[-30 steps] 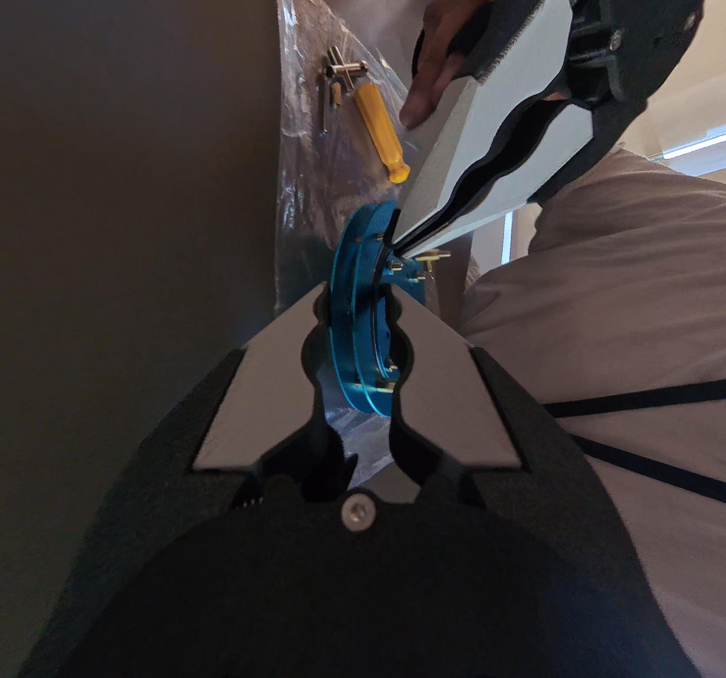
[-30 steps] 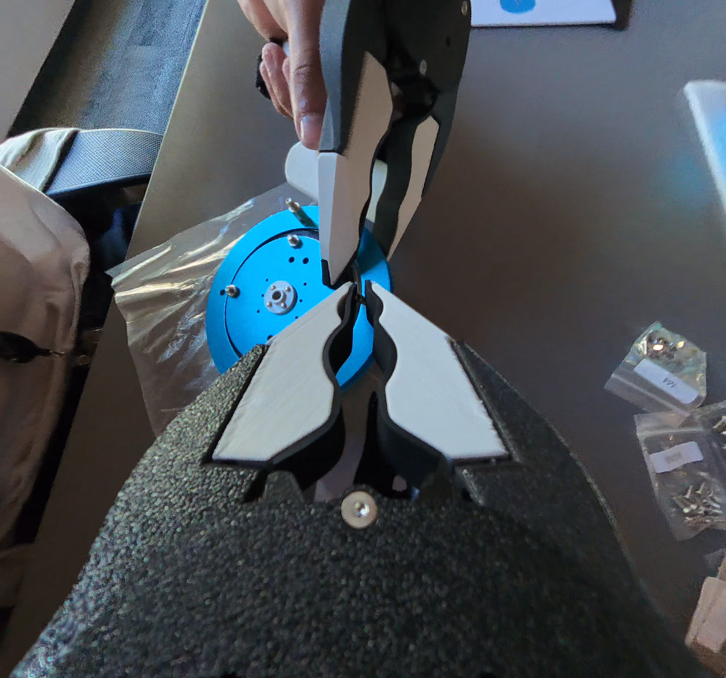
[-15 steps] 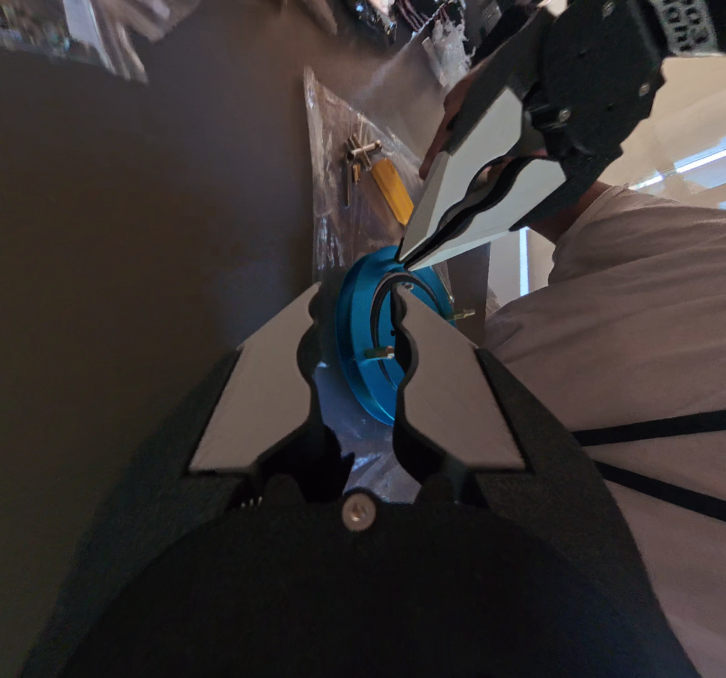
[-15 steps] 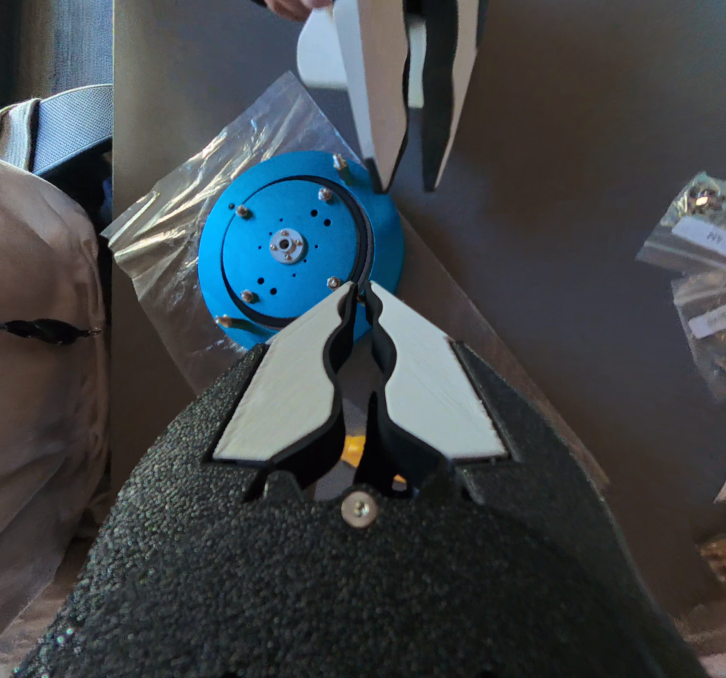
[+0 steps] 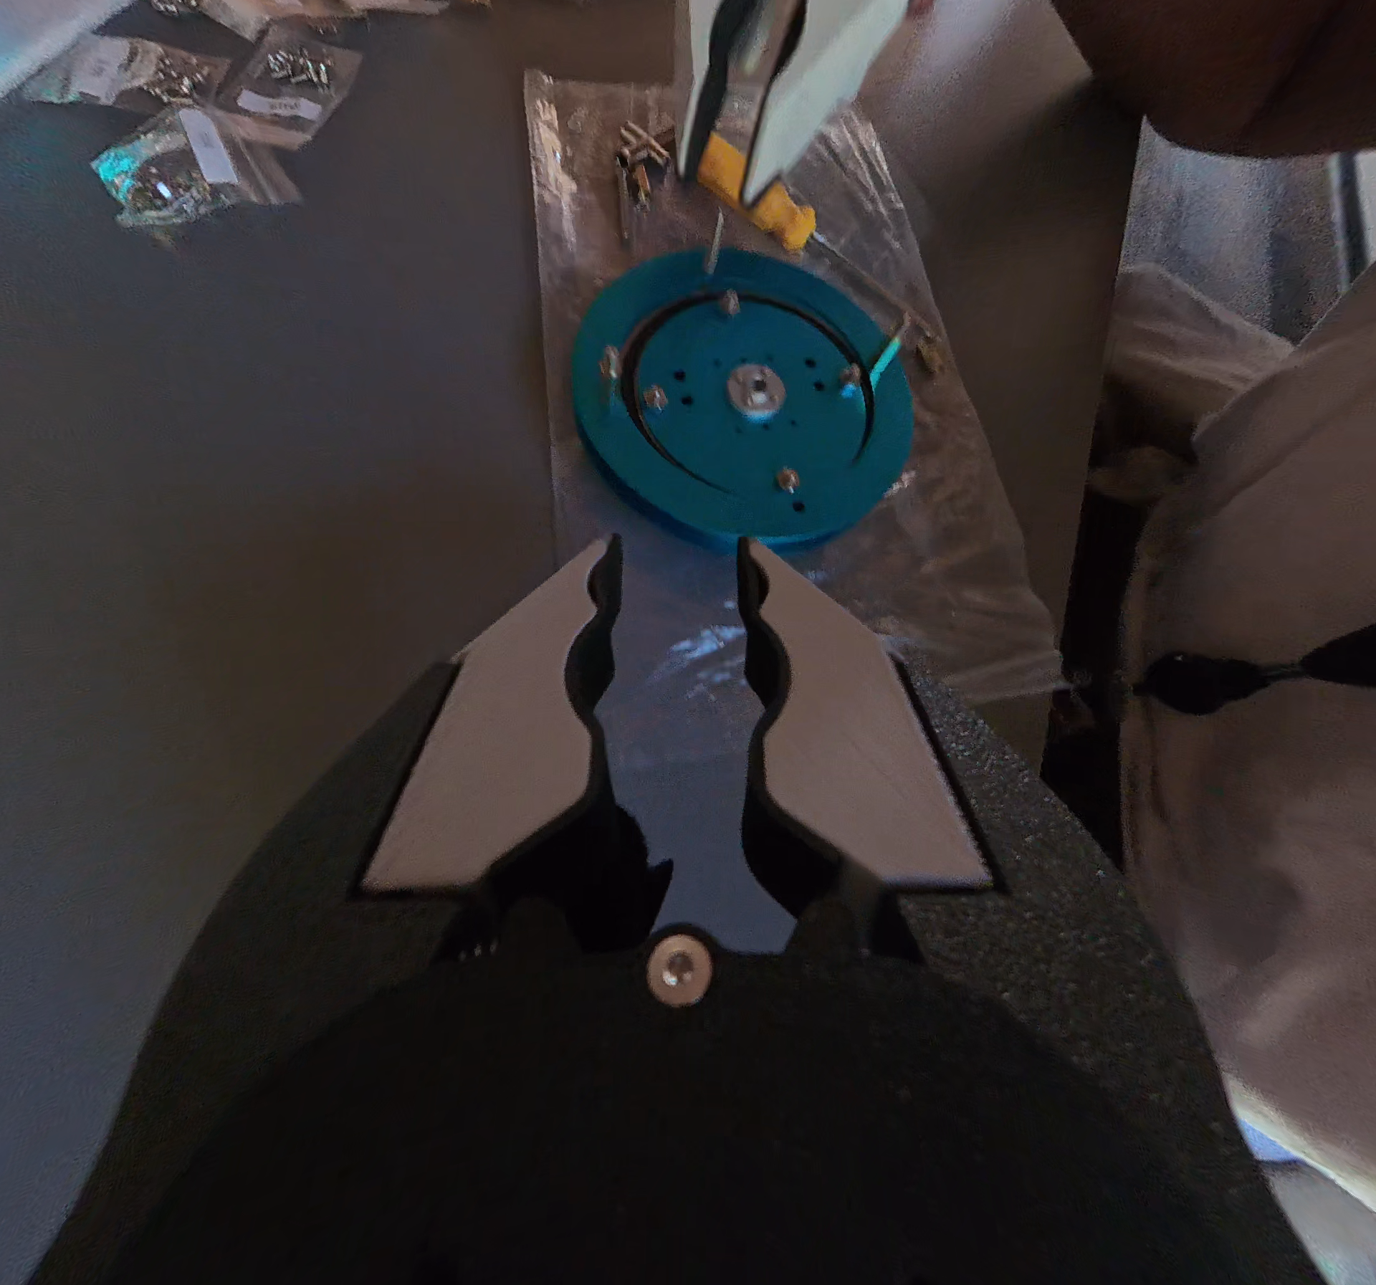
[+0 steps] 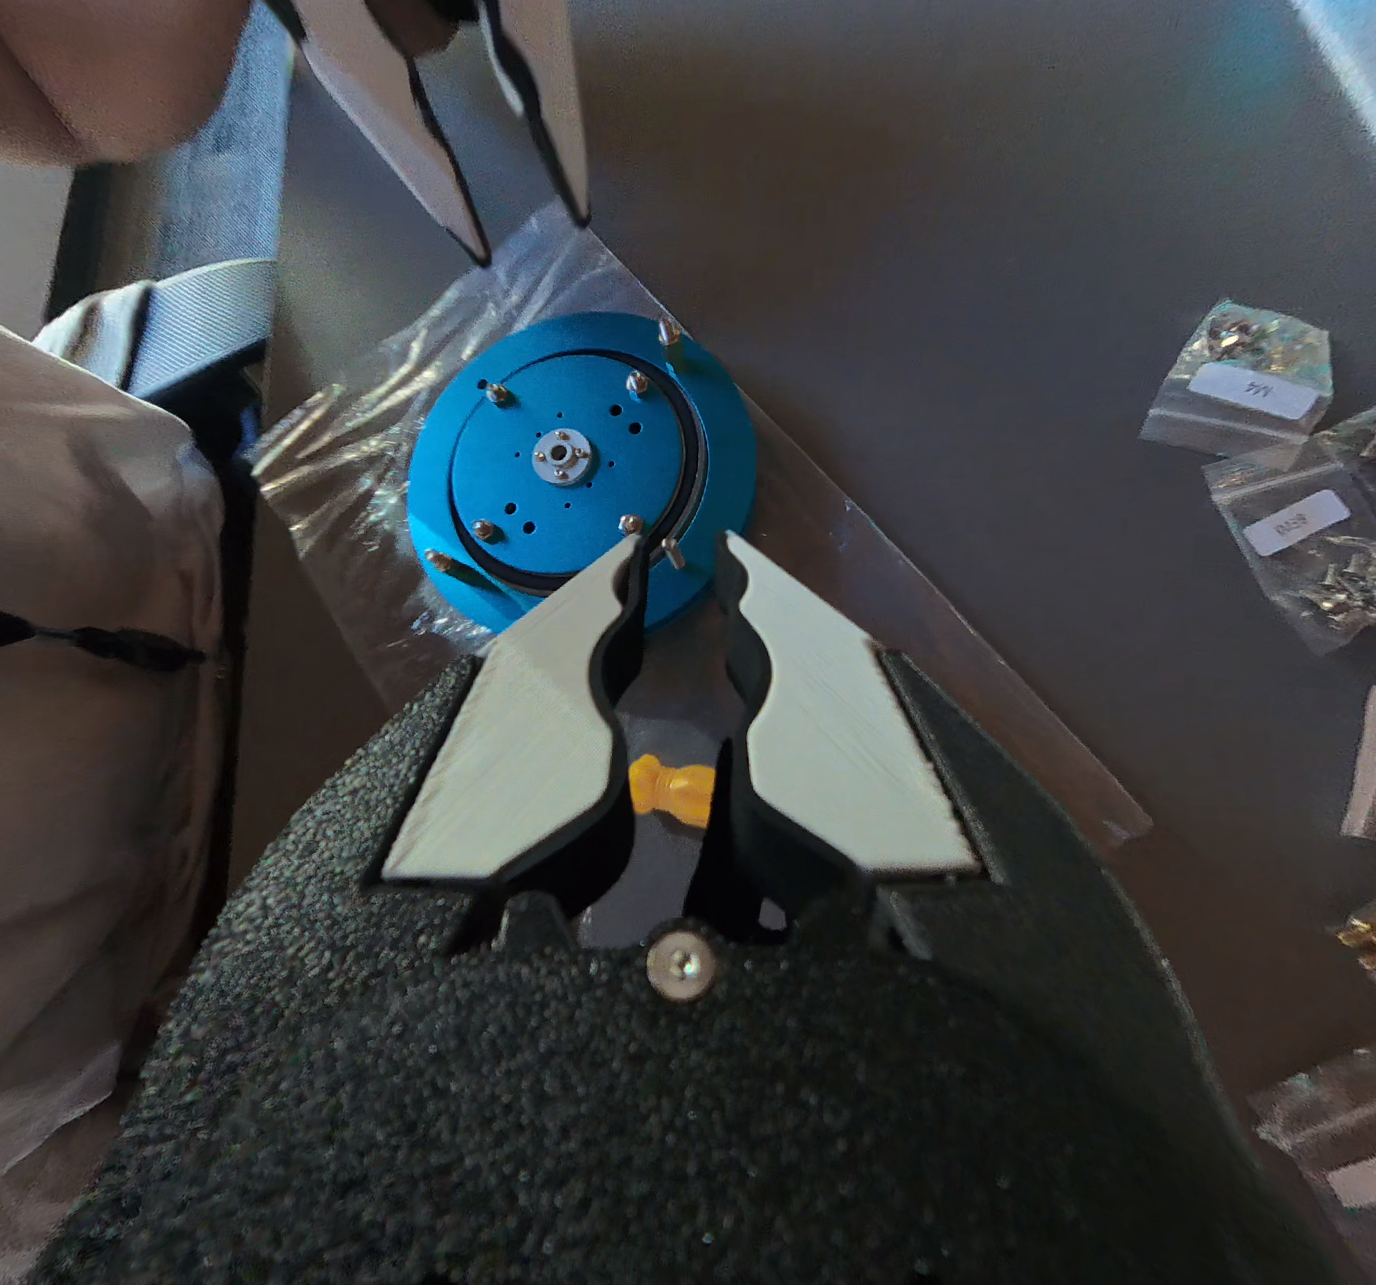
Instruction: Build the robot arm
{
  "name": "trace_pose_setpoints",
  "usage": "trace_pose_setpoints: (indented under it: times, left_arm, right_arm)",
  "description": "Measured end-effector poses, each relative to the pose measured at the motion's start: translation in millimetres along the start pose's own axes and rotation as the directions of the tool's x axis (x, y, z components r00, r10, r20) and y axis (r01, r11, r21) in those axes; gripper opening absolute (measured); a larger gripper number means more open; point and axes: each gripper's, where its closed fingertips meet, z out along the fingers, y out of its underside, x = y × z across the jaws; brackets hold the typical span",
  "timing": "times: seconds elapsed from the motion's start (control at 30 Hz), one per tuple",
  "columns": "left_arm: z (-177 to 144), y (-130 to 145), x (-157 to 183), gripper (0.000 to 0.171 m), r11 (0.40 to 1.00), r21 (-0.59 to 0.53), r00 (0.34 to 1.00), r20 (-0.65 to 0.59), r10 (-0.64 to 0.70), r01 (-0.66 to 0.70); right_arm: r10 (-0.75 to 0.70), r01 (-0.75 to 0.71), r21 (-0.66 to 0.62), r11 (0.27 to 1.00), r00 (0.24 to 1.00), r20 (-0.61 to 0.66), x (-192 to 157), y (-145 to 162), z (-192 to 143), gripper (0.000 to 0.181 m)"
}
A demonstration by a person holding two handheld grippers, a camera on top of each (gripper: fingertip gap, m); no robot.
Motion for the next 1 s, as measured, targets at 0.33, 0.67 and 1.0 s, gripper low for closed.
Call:
trace_pose_setpoints:
  times: [0.33, 0.67, 1.0]
  left_arm:
    - [22, 18, 39, 0.018, 0.981, -0.023, 0.98, -0.053, 0.191, -0.193]
    - [30, 21, 34, 0.022, 0.957, -0.071, 0.959, -0.043, 0.28, -0.283]
    - [27, 4, 35, 0.023, 0.859, 0.101, 0.861, -0.156, -0.485, 0.502]
  right_arm:
    - [-0.024, 0.031, -0.028, 0.999, 0.972, 0.233, -20, 32, -5, 0.021]
    - [-0.081, 0.073, 0.042, 0.996, 0.969, 0.233, -37, 16, -8, 0.031]
    - [-0.241, 0.239, -0.067, 0.969, 0.97, -0.018, -58, -14, 44, 0.029]
